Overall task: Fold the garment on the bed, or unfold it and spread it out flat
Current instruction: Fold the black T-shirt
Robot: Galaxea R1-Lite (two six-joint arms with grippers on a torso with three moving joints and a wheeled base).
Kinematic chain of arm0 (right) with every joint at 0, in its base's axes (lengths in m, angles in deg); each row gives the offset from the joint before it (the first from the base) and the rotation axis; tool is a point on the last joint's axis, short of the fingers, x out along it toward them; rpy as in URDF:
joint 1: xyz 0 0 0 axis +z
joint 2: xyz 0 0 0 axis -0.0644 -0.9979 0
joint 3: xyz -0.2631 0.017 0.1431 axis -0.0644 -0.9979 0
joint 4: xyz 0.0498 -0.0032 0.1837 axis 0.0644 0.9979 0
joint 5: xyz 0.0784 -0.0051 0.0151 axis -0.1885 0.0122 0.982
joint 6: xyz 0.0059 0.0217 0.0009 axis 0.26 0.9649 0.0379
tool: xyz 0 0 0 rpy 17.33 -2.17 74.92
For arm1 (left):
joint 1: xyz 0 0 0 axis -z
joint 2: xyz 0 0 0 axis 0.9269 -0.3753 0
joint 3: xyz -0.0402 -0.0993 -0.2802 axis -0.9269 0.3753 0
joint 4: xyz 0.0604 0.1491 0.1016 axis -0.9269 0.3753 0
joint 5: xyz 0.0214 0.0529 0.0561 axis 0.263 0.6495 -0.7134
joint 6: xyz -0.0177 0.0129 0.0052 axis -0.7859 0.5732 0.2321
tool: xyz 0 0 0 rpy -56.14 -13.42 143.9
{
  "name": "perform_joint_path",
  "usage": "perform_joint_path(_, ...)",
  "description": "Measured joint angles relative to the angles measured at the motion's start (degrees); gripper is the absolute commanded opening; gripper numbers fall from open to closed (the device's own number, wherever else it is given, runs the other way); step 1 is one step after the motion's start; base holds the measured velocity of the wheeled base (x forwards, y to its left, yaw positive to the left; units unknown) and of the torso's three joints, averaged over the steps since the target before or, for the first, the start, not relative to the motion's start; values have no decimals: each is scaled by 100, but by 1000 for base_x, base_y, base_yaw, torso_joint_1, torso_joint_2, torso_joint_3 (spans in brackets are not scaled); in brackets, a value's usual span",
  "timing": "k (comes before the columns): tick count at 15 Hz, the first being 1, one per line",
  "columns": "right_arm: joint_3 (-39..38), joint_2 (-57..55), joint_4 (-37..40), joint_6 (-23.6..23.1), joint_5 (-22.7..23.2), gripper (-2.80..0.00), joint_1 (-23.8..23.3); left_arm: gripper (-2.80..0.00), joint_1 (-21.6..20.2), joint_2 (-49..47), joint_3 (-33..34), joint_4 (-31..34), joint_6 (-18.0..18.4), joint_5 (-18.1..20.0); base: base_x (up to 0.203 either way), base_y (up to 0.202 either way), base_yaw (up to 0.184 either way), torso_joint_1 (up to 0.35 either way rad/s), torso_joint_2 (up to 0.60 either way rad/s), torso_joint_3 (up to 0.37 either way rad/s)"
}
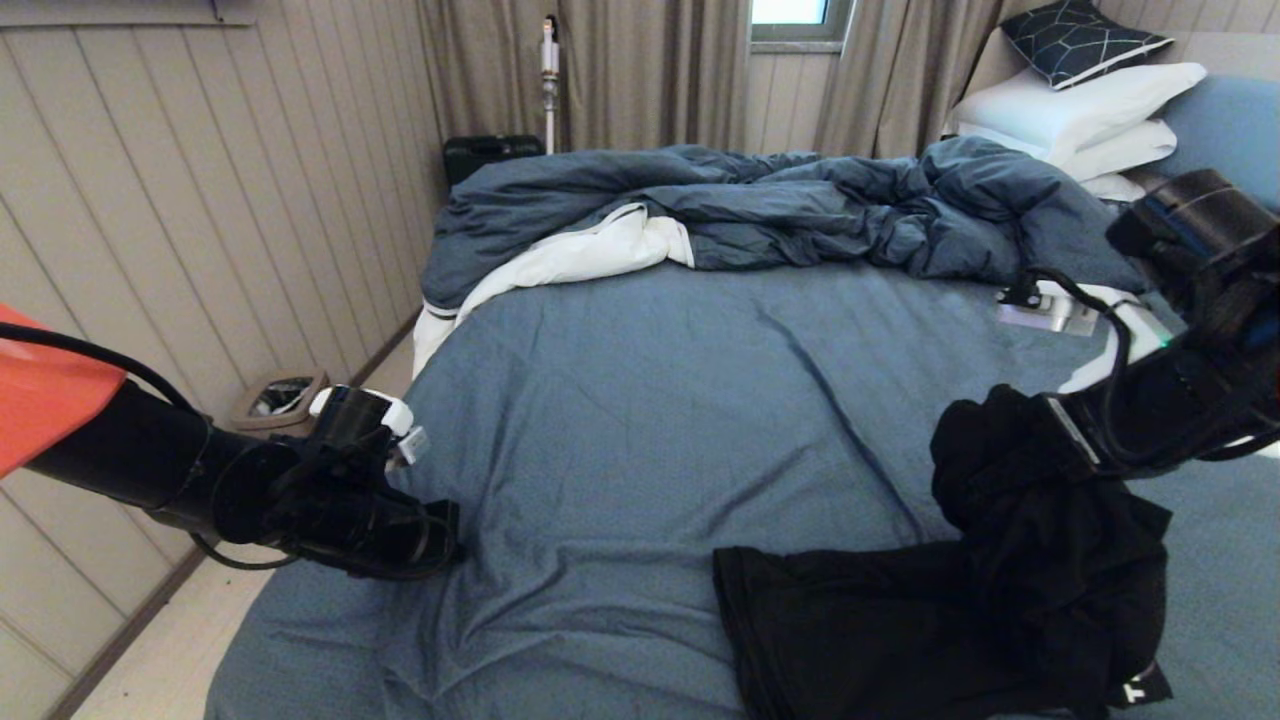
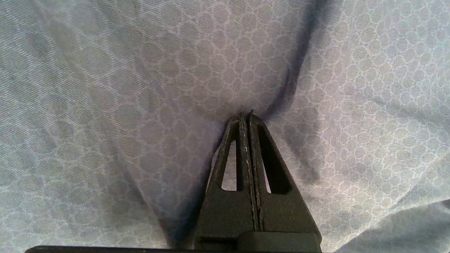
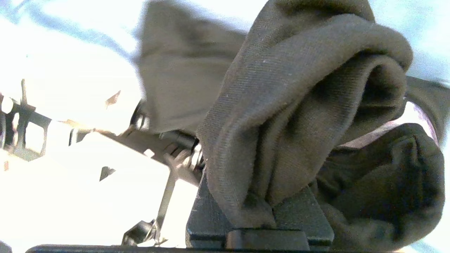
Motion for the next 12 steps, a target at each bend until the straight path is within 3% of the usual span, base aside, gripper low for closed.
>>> perform_joint_path(3,179,-327,-11,314,-283,-280,1041,-280,2,11,-1,6,-3,-4,0,0,0,0,0,0)
perform_joint_path(8,741,-1262,-65,382,-385,-280,1826,-280,0,33,-4,14,7,-6,0,0,0,0,0,0)
perform_joint_path(9,794,-1385,-68,387,-407,0,1910,-280,0,35,-6,12,7,-4,0,0,0,0,0,0)
perform_joint_path(12,867,-1630,-76,416,-618,0,2095,-280,0,44,-6,18,2,-4,0,0,0,0,0,0)
